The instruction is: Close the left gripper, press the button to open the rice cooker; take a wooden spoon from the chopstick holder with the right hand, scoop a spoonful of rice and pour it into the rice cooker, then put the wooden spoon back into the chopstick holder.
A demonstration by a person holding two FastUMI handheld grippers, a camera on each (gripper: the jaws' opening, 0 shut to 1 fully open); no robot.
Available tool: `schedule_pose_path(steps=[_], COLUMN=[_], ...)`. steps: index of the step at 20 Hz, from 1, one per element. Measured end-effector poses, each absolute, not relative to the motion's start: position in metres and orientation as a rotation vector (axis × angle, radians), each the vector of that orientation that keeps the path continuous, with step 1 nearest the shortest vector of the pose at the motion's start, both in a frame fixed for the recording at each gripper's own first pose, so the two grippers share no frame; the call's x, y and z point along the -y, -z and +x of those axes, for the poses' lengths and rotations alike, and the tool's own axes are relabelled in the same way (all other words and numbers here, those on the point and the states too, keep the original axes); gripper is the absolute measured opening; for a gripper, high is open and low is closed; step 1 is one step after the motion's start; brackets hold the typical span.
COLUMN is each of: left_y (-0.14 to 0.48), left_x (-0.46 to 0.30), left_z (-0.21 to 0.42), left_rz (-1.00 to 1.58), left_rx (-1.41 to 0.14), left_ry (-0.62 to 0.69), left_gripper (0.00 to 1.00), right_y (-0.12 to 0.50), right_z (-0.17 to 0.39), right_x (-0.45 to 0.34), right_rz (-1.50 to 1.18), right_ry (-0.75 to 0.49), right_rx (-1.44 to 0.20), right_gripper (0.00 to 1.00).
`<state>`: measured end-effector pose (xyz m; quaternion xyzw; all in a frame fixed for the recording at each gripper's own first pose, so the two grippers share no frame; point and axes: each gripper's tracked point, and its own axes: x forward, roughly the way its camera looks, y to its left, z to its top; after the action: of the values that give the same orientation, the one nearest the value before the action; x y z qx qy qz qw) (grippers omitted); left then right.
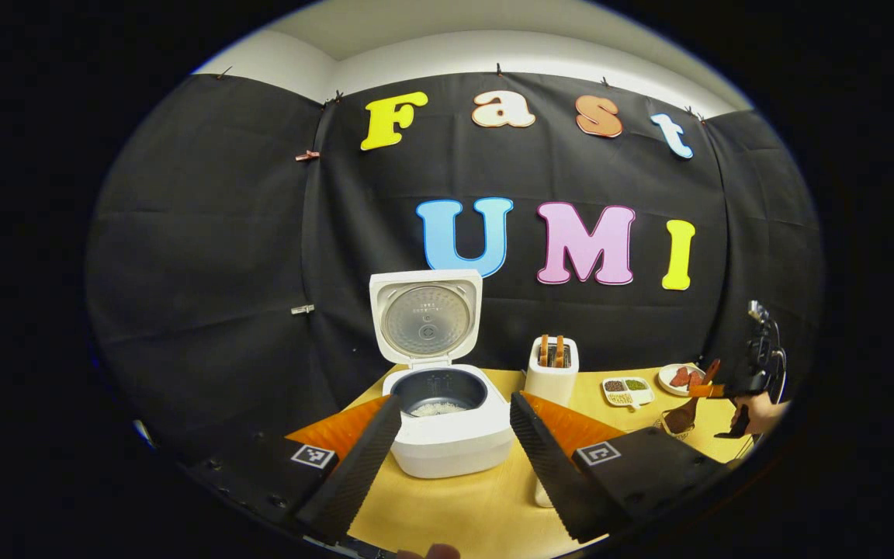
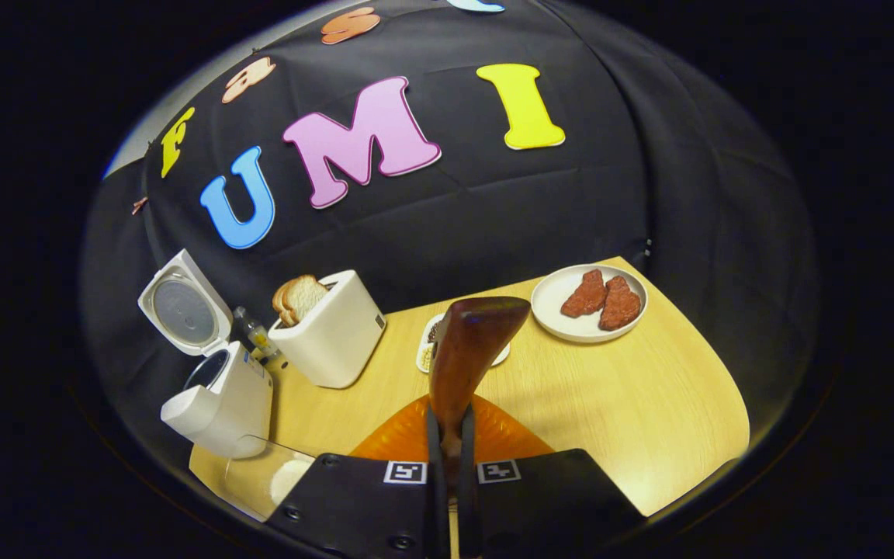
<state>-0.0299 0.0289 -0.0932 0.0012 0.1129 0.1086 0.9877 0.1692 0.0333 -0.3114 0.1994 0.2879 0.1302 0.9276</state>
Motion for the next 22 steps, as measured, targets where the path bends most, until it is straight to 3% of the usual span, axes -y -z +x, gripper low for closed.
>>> schedule_pose_path(steps=[7, 12, 17, 22], left_y=[0.102, 0.107, 0.108, 0.109], left_x=[-0.047, -0.064, -0.077, -0.084], left_z=[-0.024, -0.02, -0.02, -0.022], left_rz=[-0.042, -0.047, -0.034, -0.018], left_rx=[-0.207, -0.205, -0.203, -0.204], left_ry=[-0.152, -0.094, -0.048, -0.017], left_gripper=[0.97, 0.97, 0.98, 0.98], right_y=[0.235, 0.194, 0.197, 0.246], right_z=[0.16, 0.126, 0.092, 0.068], right_x=[-0.028, -0.071, -0.137, -0.191], right_rz=[0.343, 0.327, 0.355, 0.172], right_ry=[-0.247, -0.298, -0.362, -0.393], right_rx=[-0.47, -0.413, -0.434, -0.48], right_gripper=[0.09, 0.09, 0.09, 0.09])
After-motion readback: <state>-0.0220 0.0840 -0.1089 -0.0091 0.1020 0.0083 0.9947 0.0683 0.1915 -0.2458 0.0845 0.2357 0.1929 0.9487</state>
